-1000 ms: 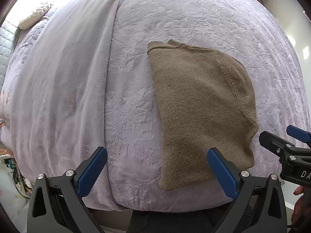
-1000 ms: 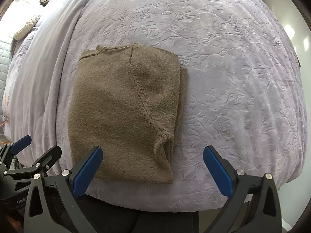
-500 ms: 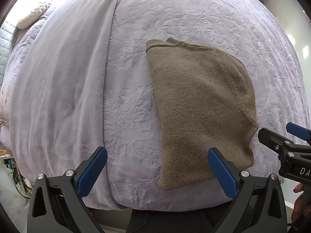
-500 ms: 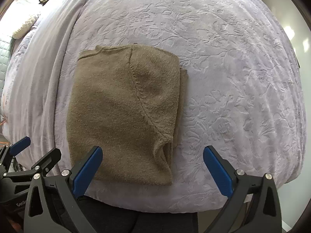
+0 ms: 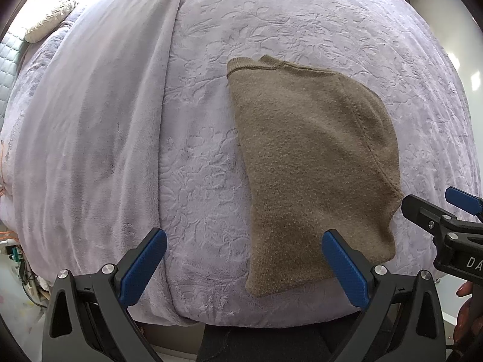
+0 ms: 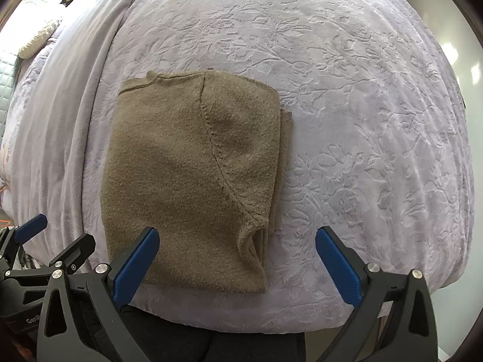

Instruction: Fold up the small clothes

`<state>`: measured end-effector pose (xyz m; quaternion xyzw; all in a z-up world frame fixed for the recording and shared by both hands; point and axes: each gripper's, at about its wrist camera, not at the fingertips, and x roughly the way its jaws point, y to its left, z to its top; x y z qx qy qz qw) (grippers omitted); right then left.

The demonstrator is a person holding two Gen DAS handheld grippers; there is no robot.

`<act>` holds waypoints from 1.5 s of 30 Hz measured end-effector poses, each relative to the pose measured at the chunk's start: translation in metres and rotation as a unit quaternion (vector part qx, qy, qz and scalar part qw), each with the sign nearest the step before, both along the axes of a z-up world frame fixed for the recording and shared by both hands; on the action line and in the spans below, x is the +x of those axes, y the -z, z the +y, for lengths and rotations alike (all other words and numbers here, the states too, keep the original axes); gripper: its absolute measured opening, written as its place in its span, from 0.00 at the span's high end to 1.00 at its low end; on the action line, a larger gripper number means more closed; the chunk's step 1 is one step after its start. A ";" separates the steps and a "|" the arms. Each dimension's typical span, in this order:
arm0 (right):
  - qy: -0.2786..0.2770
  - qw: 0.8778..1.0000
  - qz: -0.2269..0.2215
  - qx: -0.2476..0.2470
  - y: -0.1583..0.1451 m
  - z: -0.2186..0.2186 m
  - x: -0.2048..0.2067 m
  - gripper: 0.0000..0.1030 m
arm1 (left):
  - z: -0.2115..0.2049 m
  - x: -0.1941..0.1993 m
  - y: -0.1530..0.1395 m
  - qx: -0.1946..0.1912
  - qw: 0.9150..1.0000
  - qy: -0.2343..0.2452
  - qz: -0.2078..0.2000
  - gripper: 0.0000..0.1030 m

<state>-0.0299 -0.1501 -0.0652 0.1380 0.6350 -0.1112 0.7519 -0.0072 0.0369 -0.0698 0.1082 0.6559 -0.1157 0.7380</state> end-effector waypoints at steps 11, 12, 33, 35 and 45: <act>-0.001 1.000 0.003 -0.001 0.002 0.001 0.002 0.00 | 0.000 0.002 0.001 0.002 1.000 -0.001 0.002 0.00; 0.000 1.000 0.003 -0.002 0.002 0.001 0.002 0.00 | 0.000 0.002 0.002 0.002 1.000 -0.002 0.002 0.00; 0.001 1.000 0.002 -0.001 0.003 -0.001 0.002 0.00 | 0.000 0.000 0.002 0.004 1.000 -0.001 0.000 0.00; 0.001 1.000 0.002 -0.001 0.003 -0.001 0.002 0.00 | 0.000 0.000 0.002 0.004 1.000 -0.001 0.000 0.00; 0.002 1.000 0.003 -0.001 0.003 -0.001 0.002 0.00 | 0.000 -0.001 0.002 0.005 1.000 -0.001 0.000 0.00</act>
